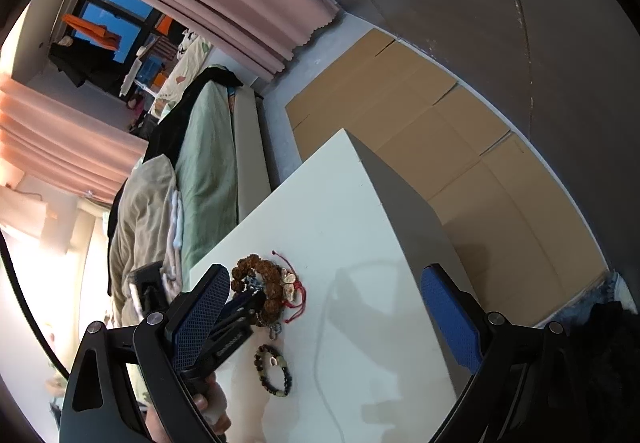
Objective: Organize jewelry
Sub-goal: 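Grasp the silver chain pendant inside the rudraksha bracelet with the left tool, then grasp the brown rudraksha bracelet with the right tool while the left lifts the chain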
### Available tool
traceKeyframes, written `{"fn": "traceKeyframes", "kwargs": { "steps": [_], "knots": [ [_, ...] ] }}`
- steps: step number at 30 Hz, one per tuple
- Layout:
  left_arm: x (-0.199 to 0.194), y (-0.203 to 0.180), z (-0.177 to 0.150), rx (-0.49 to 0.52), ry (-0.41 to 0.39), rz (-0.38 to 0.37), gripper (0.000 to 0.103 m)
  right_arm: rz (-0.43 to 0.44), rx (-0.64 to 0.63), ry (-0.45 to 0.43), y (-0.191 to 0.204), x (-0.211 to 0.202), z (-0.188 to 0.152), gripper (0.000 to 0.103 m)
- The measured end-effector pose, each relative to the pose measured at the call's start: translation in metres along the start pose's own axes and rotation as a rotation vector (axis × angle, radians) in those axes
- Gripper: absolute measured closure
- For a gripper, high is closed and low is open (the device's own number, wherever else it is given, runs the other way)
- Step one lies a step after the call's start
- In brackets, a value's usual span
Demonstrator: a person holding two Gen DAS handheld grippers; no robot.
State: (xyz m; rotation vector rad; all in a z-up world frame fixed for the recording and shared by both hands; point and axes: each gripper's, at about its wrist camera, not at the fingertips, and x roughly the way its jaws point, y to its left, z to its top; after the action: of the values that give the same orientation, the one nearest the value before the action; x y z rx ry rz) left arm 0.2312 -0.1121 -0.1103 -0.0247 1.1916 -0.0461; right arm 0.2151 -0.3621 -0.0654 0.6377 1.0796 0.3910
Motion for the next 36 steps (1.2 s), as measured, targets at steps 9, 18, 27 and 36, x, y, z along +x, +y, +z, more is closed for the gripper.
{"fn": "traceKeyframes", "kwargs": {
  "steps": [9, 18, 27, 36],
  "knots": [
    [-0.007, 0.017, -0.009, -0.071, -0.036, -0.126, 0.087, 0.004, -0.027, 0.02, 0.008, 0.01, -0.006, 0.006],
    [-0.049, 0.027, -0.023, -0.093, -0.147, -0.203, 0.089, 0.022, -0.06, 0.039, 0.027, 0.022, -0.016, 0.006],
    [-0.091, 0.049, -0.024, -0.137, -0.286, -0.343, 0.089, 0.037, -0.07, 0.086, 0.04, 0.048, -0.023, 0.011],
    [-0.129, 0.083, -0.017, -0.196, -0.392, -0.394, 0.089, 0.03, -0.127, 0.104, 0.061, 0.073, -0.03, 0.048]
  ]
}}
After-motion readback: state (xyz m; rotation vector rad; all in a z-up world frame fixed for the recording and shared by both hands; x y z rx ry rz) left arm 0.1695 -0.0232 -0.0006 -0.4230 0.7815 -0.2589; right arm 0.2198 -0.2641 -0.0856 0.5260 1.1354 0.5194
